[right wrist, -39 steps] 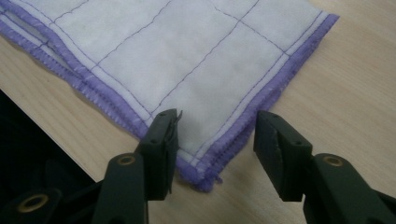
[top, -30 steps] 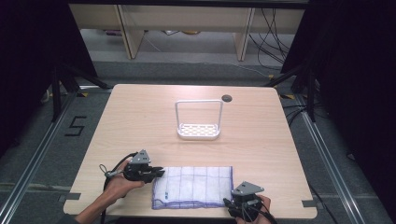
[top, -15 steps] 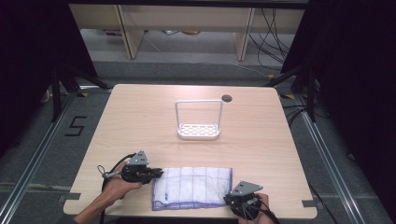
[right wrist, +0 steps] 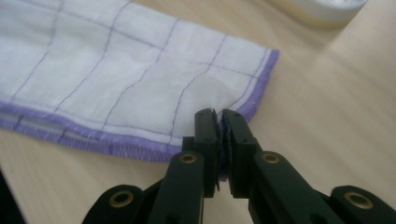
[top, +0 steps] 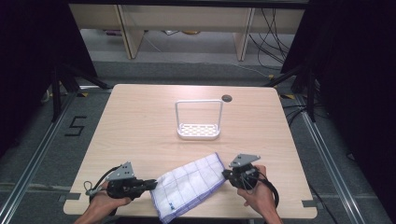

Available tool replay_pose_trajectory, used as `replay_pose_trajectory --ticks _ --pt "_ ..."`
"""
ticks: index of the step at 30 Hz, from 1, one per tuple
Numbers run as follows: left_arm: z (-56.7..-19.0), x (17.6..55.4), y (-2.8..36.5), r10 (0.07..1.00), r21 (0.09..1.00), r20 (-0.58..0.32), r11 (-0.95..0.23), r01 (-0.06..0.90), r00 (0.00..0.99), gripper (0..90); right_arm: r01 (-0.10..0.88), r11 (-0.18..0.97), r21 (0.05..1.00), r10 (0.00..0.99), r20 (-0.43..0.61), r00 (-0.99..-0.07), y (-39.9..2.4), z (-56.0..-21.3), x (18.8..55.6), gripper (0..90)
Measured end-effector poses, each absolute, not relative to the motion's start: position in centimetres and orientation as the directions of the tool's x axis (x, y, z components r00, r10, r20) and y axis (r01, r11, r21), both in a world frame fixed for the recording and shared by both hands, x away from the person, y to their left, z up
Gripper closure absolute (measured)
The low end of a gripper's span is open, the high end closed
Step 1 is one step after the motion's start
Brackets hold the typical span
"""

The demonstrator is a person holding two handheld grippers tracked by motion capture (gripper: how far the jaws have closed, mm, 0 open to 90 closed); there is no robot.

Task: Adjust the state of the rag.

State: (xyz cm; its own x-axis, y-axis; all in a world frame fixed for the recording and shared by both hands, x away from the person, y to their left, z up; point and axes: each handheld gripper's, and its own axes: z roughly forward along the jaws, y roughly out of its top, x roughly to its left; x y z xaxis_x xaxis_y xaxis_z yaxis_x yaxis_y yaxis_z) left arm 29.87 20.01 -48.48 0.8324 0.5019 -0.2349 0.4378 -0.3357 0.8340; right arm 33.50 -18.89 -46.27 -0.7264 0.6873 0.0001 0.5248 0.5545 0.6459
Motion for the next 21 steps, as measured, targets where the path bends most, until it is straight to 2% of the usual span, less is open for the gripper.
replay_pose_trajectory --ticks 6,12,21 --pt "-48.6 27.9 18.4 0.455 0.826 -0.280 -0.335 0.454 0.845 85.1 0.481 0.621 0.619 0.651 -0.066 -0.756 -16.3 -45.1 37.9 85.5" --pt "-49.7 27.4 16.1 0.420 0.799 -0.282 -0.394 0.453 0.863 84.7 0.462 0.682 0.567 0.617 -0.107 -0.780 -13.4 -46.4 41.4 85.5" --pt "-50.8 27.2 13.7 0.392 0.774 -0.284 -0.445 0.451 0.875 81.3 0.487 0.680 0.548 0.621 -0.079 -0.779 -12.8 -48.2 44.2 84.3"
